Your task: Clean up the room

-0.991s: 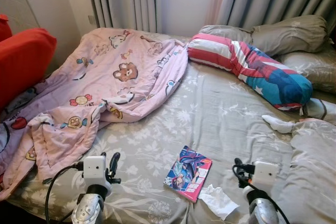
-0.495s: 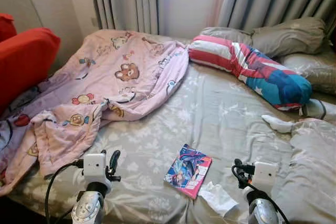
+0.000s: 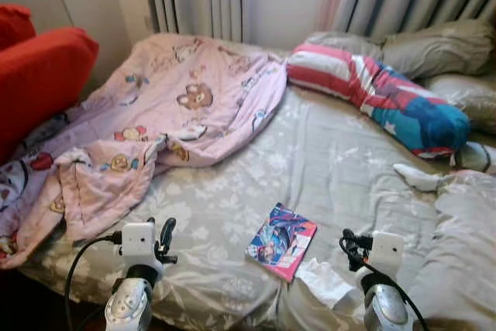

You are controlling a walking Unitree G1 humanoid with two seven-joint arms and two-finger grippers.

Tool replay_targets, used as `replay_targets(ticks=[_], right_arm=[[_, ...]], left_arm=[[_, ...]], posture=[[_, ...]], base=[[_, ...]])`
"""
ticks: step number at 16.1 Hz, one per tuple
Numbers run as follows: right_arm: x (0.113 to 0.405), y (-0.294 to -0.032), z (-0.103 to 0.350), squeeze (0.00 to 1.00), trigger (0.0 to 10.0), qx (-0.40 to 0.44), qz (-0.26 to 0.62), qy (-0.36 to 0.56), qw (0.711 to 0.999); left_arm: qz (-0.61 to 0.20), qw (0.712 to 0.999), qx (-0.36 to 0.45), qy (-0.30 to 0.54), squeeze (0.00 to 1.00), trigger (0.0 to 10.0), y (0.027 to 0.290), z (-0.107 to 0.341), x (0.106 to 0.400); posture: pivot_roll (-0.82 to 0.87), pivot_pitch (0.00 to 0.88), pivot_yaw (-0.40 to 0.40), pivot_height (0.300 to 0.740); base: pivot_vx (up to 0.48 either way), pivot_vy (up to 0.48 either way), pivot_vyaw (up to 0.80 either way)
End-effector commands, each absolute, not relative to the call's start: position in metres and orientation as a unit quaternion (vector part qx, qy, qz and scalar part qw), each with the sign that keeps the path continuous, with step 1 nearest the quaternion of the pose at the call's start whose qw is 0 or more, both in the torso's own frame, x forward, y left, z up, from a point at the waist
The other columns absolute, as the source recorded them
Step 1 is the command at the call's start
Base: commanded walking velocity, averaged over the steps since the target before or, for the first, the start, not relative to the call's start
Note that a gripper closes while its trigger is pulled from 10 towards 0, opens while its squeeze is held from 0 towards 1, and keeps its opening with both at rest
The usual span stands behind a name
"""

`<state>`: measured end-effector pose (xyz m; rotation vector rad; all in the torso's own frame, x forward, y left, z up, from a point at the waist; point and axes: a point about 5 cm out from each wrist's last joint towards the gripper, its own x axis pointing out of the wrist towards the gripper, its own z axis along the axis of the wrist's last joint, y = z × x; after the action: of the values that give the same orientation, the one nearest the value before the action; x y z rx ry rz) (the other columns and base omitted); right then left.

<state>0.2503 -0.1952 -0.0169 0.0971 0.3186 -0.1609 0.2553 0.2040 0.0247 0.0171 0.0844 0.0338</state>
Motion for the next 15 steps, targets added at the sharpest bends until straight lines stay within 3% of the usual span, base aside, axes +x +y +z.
replay_targets(ticks=[1,15], right_arm=[[0.2459,-0.1955,-0.0219,0.00,10.0,0.051,-0.081,0.173,0.980],[0.2502,-0.1987,-0.0200,0.00,10.0,0.059,-0.102,0.173,0.978]], left_arm=[[0.012,0.998,0.013,0.056,0.00,10.0,0.2030,0.0209,0.2523],[0.002,0.998,0.013,0.058,0.00,10.0,0.1986,0.0273,0.2548]], posture=[[0.14,0.086,-0.053,0.633],[0.14,0.097,-0.046,0.633]], base=[[0.000,0.000,0.00],[0.000,0.000,0.00]])
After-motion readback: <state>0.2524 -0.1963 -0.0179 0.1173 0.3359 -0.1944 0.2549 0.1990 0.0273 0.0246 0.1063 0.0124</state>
